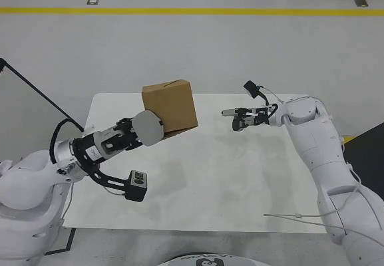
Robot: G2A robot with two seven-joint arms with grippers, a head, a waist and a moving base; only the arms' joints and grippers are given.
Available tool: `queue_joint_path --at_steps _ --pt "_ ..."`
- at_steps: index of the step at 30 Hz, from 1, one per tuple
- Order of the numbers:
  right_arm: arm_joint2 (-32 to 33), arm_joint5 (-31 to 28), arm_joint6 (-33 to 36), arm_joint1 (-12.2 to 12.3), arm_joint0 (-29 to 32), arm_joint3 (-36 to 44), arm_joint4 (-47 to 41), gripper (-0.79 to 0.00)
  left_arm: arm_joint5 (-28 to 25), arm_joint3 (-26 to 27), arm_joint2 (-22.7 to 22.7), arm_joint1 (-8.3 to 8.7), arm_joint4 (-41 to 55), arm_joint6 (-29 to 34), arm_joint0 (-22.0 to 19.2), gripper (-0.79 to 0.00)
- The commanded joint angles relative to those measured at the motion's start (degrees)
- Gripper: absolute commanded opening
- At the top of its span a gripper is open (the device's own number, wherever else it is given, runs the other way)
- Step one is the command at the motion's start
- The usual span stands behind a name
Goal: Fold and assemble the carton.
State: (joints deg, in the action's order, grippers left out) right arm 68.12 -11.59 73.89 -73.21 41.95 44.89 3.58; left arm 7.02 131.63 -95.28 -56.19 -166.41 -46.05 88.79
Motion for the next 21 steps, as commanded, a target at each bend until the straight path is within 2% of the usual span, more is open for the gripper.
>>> queue_joint_path --at_steps 1,5,8,10,13,14,21 --pt "0.0 0.0 0.0 0.0 0.0 0.0 0.0 0.0 0.4 0.0 0.0 0.0 -0.4 0.0 0.0 -0.785" --pt "0.0 0.0 0.0 0.0 0.0 0.0 0.0 0.0 -1.2 -0.3 0.0 -0.04 1.0 0.9 0.2 -0.785" --pt "0.0 0.0 0.0 0.0 0.0 0.0 0.0 0.0 -10.7 -0.1 -0.3 0.26 3.6 -1.5 -0.4 -0.785" --pt "0.0 0.0 0.0 0.0 0.0 0.0 0.0 0.0 -19.0 -0.3 -0.1 0.42 7.7 -3.0 -1.3 -0.785" --pt "0.0 0.0 0.0 0.0 0.0 0.0 0.0 0.0 -26.4 -0.8 0.2 0.35 14.7 -1.4 -3.1 -0.785" --pt "0.0 0.0 0.0 0.0 0.0 0.0 0.0 0.0 -26.9 -1.3 0.3 0.21 17.0 0.0 -3.3 -0.785" --pt "0.0 0.0 0.0 0.0 0.0 0.0 0.0 0.0 -26.9 -1.3 0.3 0.21 17.0 0.0 -3.3 -0.785"
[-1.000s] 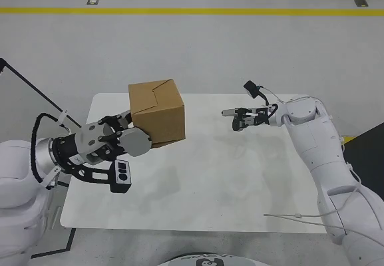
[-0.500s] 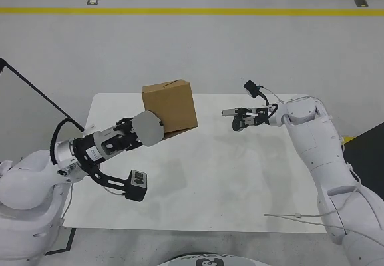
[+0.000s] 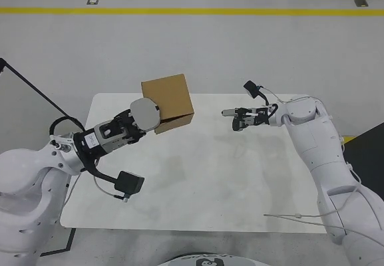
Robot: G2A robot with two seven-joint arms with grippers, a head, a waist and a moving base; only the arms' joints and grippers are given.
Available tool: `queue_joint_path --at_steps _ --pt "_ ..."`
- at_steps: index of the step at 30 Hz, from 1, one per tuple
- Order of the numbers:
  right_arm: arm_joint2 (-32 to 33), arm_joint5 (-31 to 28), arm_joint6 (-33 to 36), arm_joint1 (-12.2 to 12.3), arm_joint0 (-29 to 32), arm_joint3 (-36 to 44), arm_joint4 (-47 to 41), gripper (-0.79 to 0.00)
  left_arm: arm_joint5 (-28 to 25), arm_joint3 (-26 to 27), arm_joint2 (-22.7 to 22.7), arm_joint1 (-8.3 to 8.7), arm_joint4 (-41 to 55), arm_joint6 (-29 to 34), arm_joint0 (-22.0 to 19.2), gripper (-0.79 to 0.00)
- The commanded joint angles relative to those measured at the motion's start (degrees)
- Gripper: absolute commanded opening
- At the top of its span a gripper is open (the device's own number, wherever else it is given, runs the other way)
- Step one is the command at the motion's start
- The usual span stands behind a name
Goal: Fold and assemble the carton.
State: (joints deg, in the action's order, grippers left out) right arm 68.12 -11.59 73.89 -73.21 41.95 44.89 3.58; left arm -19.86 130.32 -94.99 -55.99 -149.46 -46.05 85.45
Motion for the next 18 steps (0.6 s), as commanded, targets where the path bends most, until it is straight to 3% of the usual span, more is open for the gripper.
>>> queue_joint_path --at_steps 1,4,6,9,12,18 --pt "0.0 0.0 0.0 0.0 0.0 0.0 0.0 0.0 0.1 -0.6 -0.2 -0.13 1.6 1.4 0.2 -0.785" --pt "0.0 0.0 0.0 0.0 0.0 0.0 0.0 0.0 -5.7 -2.0 -0.8 -0.39 10.7 4.7 0.3 -0.785" --pt "0.0 0.0 0.0 0.0 0.0 0.0 0.0 0.0 -13.0 -3.9 -1.3 -0.57 19.0 7.7 0.2 -0.785" --pt "0.0 0.0 0.0 0.0 0.0 0.0 0.0 0.0 -18.2 -6.1 -1.4 -0.99 30.6 12.3 -0.6 -0.785" --pt "0.0 0.0 0.0 0.0 0.0 0.0 0.0 0.0 -20.1 -8.6 -0.3 -1.58 42.6 16.1 -0.9 -0.785" --pt "0.0 0.0 0.0 0.0 0.0 0.0 0.0 0.0 -20.1 -8.6 -0.3 -1.58 42.6 16.1 -0.9 -0.785"
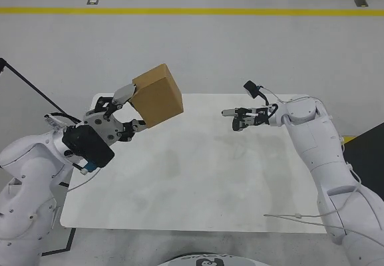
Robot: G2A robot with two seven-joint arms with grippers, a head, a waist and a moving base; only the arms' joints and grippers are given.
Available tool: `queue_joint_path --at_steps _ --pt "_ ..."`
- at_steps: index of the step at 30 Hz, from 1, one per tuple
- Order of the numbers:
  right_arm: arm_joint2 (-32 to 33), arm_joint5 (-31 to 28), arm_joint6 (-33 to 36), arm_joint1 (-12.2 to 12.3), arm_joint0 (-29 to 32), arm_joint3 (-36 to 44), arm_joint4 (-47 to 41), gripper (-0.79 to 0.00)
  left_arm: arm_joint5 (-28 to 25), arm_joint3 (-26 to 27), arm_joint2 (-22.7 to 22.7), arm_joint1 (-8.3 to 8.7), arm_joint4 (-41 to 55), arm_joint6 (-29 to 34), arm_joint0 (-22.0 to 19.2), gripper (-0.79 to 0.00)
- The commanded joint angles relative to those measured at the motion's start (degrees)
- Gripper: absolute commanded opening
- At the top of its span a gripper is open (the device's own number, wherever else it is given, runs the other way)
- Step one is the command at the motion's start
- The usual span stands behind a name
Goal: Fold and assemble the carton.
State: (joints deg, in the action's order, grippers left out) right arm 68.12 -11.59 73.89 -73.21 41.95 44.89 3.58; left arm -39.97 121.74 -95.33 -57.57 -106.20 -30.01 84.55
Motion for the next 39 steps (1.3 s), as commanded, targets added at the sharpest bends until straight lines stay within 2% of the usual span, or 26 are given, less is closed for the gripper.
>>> queue_joint_path --at_steps 1,3,5,8,10,18,20,23,27,29,31,39 --pt "0.0 0.0 0.0 0.0 0.0 0.0 0.0 0.0 0.0 0.0 0.0 0.0 -0.7 0.0 0.0 -0.785" --pt "0.0 0.0 0.0 0.0 0.0 0.0 0.0 0.0 0.2 -0.5 0.5 -0.18 2.9 0.6 0.6 -0.785" --pt "0.0 0.0 0.0 0.0 0.0 0.0 0.0 0.0 -2.3 -1.1 0.6 -0.31 9.3 3.6 1.1 -0.785" --pt "0.0 0.0 0.0 0.0 0.0 0.0 0.0 0.0 -7.8 -2.1 1.0 -0.46 22.7 12.6 1.6 -0.785" --pt "0.0 0.0 0.0 0.0 0.0 0.0 0.0 0.0 -10.8 -1.1 1.2 -0.25 26.3 19.7 0.7 -0.785" --pt "0.0 0.0 0.0 0.0 0.0 0.0 0.0 0.0 -10.7 -1.0 1.1 -0.24 26.7 20.5 0.5 -0.785" --pt "0.0 0.0 0.0 0.0 0.0 0.0 0.0 0.0 -8.5 -2.4 1.8 -0.49 31.3 20.8 1.4 -0.785" --pt "0.0 0.0 0.0 0.0 0.0 0.0 0.0 0.0 -7.6 -3.5 3.0 -0.58 42.2 27.0 2.3 -0.785" --pt "0.0 0.0 0.0 0.0 0.0 0.0 0.0 0.0 -5.3 -2.4 4.1 -0.16 58.4 41.0 1.2 -0.785" --pt "0.0 0.0 0.0 0.0 0.0 0.0 0.0 0.0 -4.7 -1.8 4.3 0.11 63.4 45.6 0.3 -0.785" --pt "0.0 0.0 0.0 0.0 0.0 0.0 0.0 0.0 -3.9 0.3 3.7 0.43 63.0 50.1 -1.4 -0.785" --pt "0.0 0.0 0.0 0.0 0.0 0.0 0.0 0.0 -2.8 0.4 3.6 0.44 62.3 50.4 -1.2 -0.785"
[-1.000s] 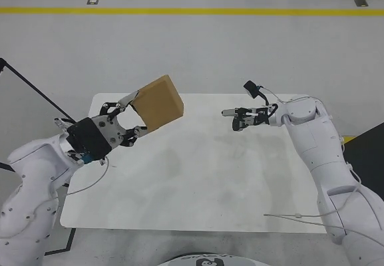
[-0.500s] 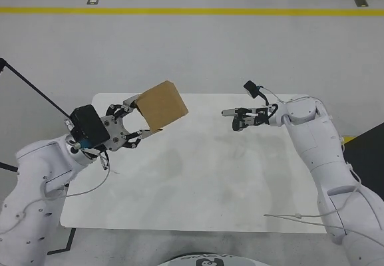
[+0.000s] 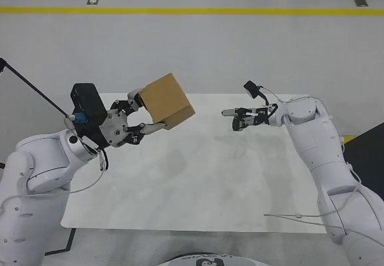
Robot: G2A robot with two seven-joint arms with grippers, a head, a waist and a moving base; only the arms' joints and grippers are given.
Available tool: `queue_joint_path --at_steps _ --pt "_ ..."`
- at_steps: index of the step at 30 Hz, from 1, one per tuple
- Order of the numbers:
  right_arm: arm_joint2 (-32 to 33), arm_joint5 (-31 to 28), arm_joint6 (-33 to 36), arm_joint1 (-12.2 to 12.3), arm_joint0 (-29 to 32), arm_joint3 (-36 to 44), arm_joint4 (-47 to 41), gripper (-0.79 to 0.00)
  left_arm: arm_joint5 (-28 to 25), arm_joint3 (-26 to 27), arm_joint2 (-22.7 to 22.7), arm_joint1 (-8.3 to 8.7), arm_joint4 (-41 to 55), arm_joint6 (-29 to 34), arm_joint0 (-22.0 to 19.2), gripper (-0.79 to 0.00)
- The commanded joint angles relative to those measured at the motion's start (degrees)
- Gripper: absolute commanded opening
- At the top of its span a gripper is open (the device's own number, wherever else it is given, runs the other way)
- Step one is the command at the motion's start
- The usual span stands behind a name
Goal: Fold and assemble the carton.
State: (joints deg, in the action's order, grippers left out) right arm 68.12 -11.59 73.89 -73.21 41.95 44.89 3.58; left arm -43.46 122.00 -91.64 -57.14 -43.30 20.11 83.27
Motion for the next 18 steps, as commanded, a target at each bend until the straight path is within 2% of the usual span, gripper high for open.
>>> queue_joint_path --at_steps 1,6,10,18 --pt "0.0 0.0 0.0 0.0 0.0 0.0 0.0 0.0 1.0 0.3 0.1 0.04 -0.7 0.8 0.3 -0.785" --pt "0.0 0.0 0.0 0.0 0.0 0.0 0.0 0.0 1.2 1.8 -0.6 0.46 5.5 5.2 0.4 -0.785" --pt "0.0 0.0 0.0 0.0 0.0 0.0 0.0 0.0 -0.8 2.8 -1.6 0.97 10.3 8.5 -0.4 -0.785" --pt "0.0 0.0 0.0 0.0 0.0 0.0 0.0 0.0 -5.2 0.2 -3.3 1.78 20.9 10.1 -1.6 -0.785"
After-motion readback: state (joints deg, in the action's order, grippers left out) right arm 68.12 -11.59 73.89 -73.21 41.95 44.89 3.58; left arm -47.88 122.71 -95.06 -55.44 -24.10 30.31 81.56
